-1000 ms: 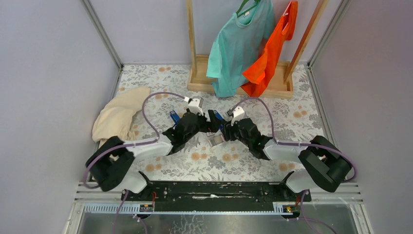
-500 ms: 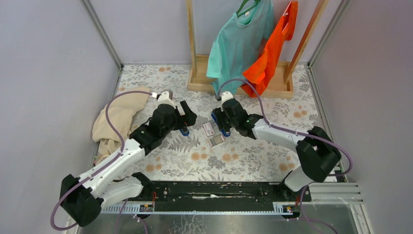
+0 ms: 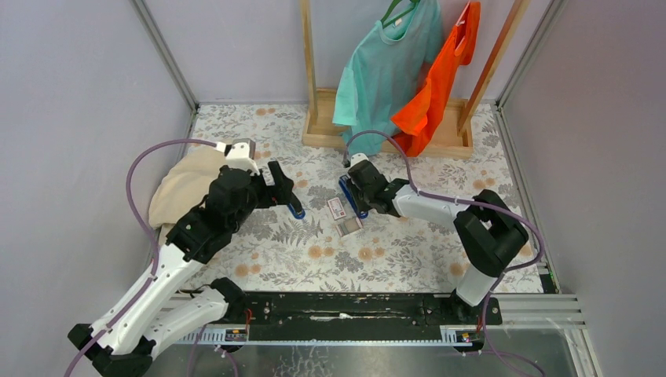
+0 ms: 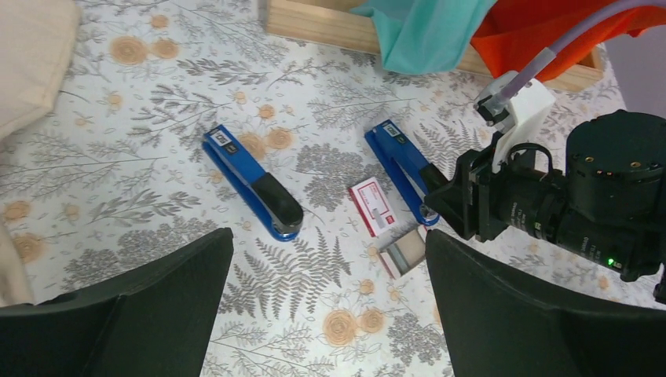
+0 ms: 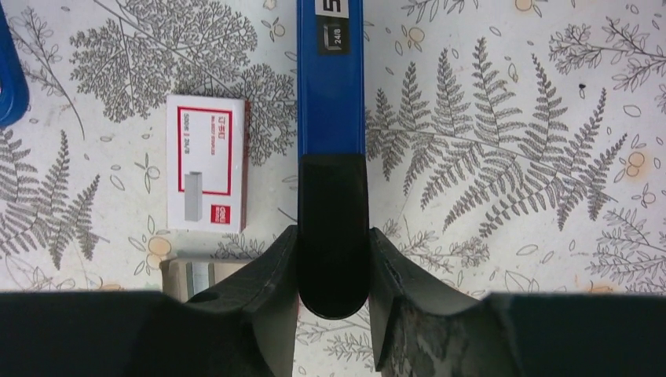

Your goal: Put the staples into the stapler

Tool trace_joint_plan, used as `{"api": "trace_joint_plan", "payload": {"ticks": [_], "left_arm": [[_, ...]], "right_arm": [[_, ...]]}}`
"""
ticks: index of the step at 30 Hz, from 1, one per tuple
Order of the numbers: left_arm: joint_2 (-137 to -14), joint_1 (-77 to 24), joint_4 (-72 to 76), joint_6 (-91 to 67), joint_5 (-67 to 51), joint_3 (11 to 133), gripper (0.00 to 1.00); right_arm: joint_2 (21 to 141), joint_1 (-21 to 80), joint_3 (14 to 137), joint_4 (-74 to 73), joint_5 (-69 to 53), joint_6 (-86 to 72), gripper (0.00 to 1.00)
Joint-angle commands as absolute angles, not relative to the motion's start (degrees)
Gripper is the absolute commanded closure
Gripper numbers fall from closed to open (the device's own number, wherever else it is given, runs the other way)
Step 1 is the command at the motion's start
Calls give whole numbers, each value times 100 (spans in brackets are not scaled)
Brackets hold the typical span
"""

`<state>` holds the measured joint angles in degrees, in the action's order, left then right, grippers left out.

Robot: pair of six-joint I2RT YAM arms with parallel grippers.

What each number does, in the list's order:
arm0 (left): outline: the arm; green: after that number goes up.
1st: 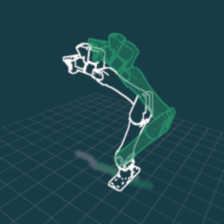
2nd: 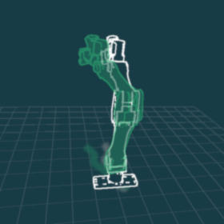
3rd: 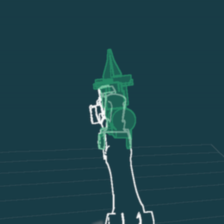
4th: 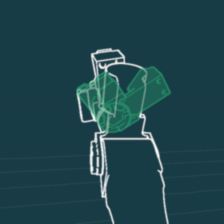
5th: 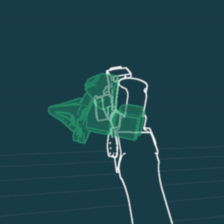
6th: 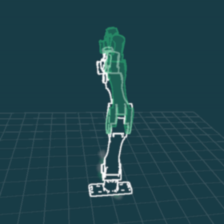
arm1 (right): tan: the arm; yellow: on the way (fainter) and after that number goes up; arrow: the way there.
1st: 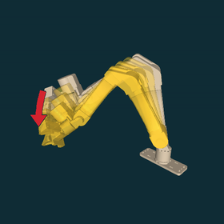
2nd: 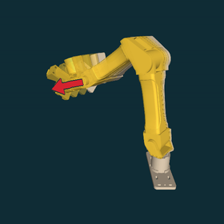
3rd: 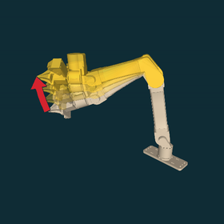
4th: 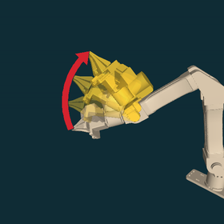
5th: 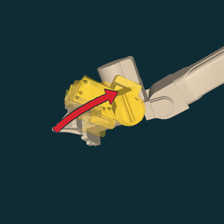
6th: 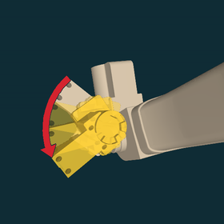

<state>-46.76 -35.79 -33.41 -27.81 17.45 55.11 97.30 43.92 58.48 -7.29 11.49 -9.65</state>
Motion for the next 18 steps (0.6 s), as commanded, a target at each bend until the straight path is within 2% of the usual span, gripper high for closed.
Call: {"api": "trace_joint_plan", "payload": {"ticks": [1,4,9,15,18], "left_arm": [[-4451,-3536,-3290,-2422,2252,5266,0],[-4355,-3476,-3276,-2421,2287,5133,0],[-4252,-3363,-3274,-2360,2401,5093,0],[-4203,-3131,-3260,-2358,2302,5080,0],[-4039,-3129,-3270,-2397,2402,5077,0]], "right_arm": [[10153,4407,6006,-903,1370,-991,82],[10338,4411,5922,-918,1395,-1087,87],[10567,4410,5835,-923,1425,-1202,88],[10406,4404,5964,-1159,1769,-1408,87],[10009,4399,5878,-1341,2116,-1598,83]]}}
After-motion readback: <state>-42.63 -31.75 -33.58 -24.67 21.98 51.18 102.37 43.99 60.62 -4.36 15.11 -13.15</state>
